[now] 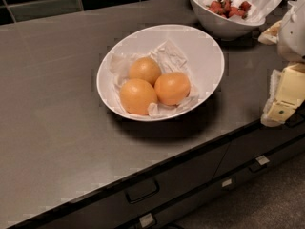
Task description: Pick orange from white bowl
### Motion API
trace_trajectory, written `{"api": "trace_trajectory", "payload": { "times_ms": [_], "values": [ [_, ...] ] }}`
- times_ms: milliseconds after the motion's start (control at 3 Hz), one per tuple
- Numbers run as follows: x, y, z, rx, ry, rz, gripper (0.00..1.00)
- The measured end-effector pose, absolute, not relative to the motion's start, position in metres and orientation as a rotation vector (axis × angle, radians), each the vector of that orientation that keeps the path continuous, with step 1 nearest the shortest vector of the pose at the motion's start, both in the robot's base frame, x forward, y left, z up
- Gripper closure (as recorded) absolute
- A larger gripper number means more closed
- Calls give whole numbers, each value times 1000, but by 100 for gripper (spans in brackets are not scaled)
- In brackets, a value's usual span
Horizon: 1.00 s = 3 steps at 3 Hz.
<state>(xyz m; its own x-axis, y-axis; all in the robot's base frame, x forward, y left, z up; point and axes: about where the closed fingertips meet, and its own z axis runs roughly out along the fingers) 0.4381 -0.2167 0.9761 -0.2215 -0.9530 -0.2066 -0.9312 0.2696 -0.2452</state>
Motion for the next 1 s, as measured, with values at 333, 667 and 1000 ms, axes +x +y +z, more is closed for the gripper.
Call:
{"api": "trace_trajectory", "payload": {
  "times_ms": [333,667,1000],
  "values": [
    [438,-217,976,-1725,2232,-98,0],
    [451,-205,984,-1770,2192,-115,0],
    [470,-184,994,-1852,2128,-136,0]
  ]
}}
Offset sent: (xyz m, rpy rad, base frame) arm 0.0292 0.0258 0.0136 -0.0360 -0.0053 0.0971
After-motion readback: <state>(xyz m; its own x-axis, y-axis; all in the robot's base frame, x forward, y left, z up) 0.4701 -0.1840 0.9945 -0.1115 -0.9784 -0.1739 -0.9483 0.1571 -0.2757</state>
